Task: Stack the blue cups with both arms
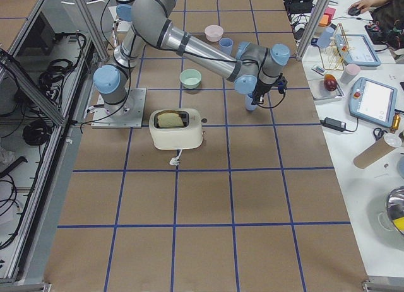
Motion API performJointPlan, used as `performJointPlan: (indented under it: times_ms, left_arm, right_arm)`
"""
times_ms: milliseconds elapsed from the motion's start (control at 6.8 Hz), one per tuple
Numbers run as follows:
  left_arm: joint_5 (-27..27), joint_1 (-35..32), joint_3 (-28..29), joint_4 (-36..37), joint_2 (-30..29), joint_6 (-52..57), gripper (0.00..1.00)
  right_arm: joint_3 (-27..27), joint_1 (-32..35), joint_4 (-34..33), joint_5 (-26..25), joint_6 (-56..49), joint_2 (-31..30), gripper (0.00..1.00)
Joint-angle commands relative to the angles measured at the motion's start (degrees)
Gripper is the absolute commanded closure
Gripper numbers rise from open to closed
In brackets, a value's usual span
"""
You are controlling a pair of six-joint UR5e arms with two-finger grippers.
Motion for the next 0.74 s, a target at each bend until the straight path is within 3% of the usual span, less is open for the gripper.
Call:
performJointPlan:
  times_ms: [0, 588]
  left_arm:
    - [0.0, 0.1, 0.4, -1.5, 0.5, 0.2, 0.0]
    - [0.2, 0.1, 0.3, -1.6, 0.6, 0.2, 0.0]
  right_arm:
    - [-3.5, 3.5, 11.3, 6.3, 10.7, -5.2, 1.0]
    - [-3.4, 24.6, 13.4, 6.5, 39.1, -9.3, 1.0]
